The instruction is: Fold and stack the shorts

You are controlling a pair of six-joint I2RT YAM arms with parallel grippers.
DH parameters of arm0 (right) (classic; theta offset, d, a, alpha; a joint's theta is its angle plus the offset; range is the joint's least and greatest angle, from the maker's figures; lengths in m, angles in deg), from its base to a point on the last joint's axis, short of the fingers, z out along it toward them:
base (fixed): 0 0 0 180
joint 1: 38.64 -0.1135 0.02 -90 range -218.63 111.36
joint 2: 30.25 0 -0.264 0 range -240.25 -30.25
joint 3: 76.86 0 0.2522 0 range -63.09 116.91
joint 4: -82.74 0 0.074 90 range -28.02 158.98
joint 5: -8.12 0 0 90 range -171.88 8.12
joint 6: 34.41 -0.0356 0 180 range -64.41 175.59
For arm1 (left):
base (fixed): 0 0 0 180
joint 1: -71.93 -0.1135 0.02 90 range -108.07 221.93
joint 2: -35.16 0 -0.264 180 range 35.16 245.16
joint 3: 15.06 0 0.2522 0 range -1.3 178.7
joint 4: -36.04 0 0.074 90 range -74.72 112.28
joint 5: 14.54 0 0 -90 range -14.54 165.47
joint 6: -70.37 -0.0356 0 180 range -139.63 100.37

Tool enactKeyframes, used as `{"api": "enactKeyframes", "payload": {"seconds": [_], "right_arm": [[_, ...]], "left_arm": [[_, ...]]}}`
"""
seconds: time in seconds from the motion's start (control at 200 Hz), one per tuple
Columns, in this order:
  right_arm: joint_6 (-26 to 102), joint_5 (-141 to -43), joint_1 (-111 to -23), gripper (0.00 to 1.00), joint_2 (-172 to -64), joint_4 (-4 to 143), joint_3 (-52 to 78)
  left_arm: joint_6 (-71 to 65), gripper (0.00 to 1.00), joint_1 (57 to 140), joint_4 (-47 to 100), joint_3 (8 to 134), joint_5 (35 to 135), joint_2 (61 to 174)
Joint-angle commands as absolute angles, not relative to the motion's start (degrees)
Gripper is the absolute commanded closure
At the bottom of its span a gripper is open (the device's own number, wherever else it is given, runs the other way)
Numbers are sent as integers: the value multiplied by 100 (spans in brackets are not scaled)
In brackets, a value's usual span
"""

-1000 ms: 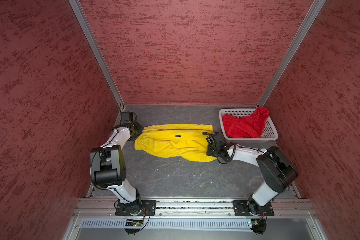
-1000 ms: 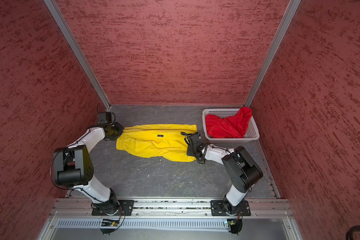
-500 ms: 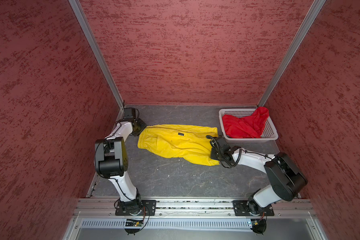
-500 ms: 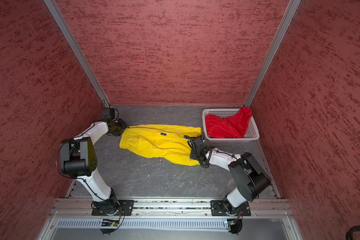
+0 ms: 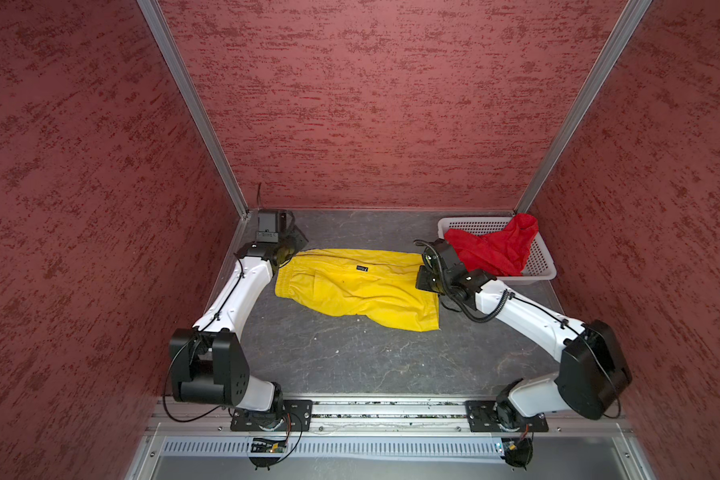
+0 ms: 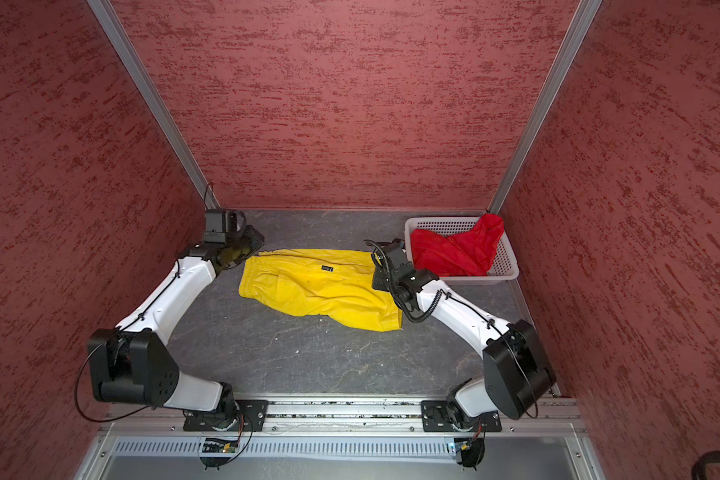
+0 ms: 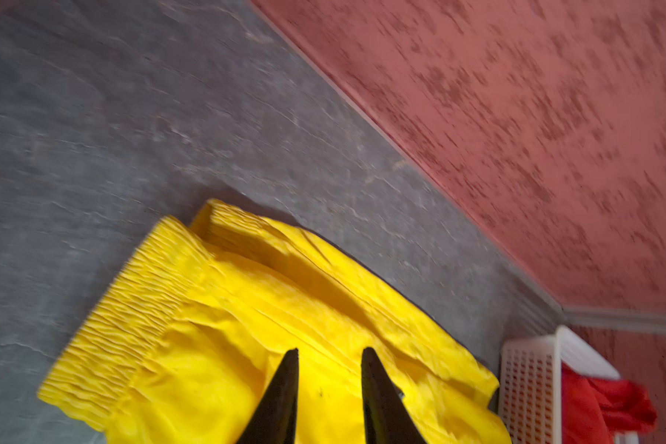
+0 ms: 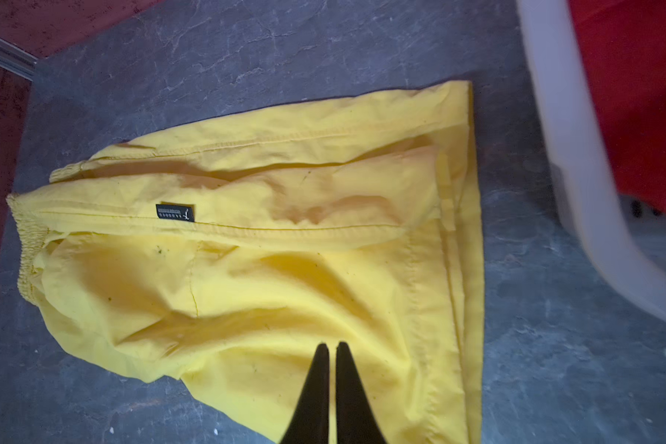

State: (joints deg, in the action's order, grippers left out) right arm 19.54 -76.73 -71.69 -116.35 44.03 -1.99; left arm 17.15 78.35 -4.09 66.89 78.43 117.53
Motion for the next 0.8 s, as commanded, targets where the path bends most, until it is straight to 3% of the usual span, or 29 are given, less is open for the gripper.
{"api": "enactKeyframes", "payload": {"seconds": [0.0,0.341,0.797], "right_arm": [[2030,-8013,-7286,100,-12266,4424,59],[2202,-8567,-7326,99,-14059,4629,1285],[2482,-7828,-6362,96,-16690,3495,5198]], "left_arm": [[1644,71,8085,-495,6169,7779,11862],[1803,75,8180,87,5241,8150,12482],[1601,76,7977,144,5592,8192,12907]]}}
